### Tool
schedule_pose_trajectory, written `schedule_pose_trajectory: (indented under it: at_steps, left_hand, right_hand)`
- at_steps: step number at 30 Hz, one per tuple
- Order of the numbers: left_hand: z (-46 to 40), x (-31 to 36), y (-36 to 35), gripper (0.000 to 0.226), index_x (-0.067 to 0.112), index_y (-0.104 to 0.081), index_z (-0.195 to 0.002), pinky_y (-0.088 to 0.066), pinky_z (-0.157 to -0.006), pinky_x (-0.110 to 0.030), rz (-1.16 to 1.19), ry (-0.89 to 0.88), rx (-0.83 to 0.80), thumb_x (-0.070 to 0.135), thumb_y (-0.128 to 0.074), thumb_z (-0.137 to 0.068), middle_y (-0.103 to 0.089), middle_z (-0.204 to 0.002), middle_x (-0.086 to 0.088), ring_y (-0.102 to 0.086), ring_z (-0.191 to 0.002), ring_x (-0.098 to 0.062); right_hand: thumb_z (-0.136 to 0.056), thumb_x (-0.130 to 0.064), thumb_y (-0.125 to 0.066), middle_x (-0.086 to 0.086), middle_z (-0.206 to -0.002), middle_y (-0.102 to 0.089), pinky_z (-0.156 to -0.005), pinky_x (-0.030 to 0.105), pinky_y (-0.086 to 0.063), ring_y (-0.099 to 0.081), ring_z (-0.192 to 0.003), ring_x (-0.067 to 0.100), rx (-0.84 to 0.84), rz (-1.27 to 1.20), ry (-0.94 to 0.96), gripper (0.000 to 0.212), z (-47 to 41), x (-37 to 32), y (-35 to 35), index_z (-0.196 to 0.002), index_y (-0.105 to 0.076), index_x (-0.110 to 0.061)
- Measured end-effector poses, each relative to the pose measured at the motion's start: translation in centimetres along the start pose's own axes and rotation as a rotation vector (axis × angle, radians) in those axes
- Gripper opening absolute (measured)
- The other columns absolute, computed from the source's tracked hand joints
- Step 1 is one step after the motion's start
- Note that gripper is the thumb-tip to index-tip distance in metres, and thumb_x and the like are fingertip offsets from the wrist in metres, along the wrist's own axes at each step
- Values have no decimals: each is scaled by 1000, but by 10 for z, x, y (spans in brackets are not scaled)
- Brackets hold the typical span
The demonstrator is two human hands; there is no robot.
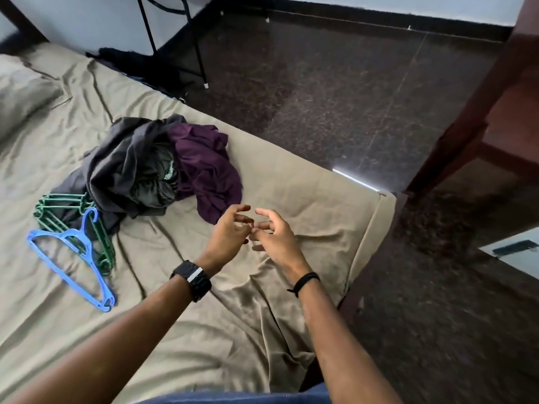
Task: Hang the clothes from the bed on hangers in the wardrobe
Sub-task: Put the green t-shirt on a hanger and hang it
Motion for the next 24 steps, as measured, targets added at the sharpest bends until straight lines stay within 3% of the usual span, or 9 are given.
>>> schedule_pose_trajectory:
  at_steps: [5,11,15,19,24]
  left_hand:
    - [-32,-41,-2,35,21,-51,-120,-53,-69,-28,-68,-46,3,5,-59,-90,-60,-98,1,-62,-79,-11]
    - [-64,-81,11,33,19,-49,-119,-54,-77,-36,-26,-103,-39,1,-55,-92,-59,-101,-2,-61,-85,-15]
    - [-83,-114,29,32,15,-49,-121,-53,-76,-35,47,-127,-65,-2,-45,-94,-58,-102,-5,-61,-86,-17]
    - [-94,-139,58,35,14,-50,-122,-51,-69,-31,120,-131,-95,-4,-46,-92,-59,-102,-6,-59,-84,-16]
    - [-115,-141,112,37,14,-51,-122,-49,-63,-26,207,-171,-55,-6,-44,-91,-58,-106,-6,-58,-86,-16]
  right_hand:
    - [-94,-5,-54,-4,-100,-60,-76,32,-59,-64,-88,14,18,-65,76,41,-27,46,-13,-131,-51,-20]
    - [-92,-7,-54,-1,-108,-63,-90,46,-53,-64,-103,21,178,0,160,43,-43,76,-31,-133,-50,-20]
    - [-91,-7,-56,1,-105,-64,-86,46,-54,-64,-98,24,278,59,202,42,-47,87,-49,-131,-52,-16]
    - [-91,-2,-55,0,-96,-65,-76,36,-55,-63,-87,19,344,71,180,39,-51,95,-83,-128,-54,-11]
    - [-92,-1,-54,3,-94,-63,-70,30,-56,-60,-86,16,308,155,155,36,-78,78,-145,-127,-54,-10]
Point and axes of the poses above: each hand's wrist, its own z-axis away from the middle knuckle, its own y-axis out of the back of the hand, x = y × z, the point moved 3 cm from there along -z, towards the middle knuckle
